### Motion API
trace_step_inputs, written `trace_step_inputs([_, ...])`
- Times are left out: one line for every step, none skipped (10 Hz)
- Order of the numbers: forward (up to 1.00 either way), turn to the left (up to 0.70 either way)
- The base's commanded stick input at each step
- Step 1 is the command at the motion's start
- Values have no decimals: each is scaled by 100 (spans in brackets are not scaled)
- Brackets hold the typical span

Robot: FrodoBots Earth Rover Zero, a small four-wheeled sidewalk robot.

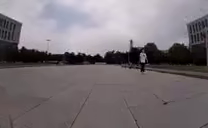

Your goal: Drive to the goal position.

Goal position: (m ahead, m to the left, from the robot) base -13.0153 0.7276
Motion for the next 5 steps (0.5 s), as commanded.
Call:
trace_step_inputs([70,0])
trace_step_inputs([70,0])
trace_step_inputs([70,0])
trace_step_inputs([70,9])
trace_step_inputs([70,14])
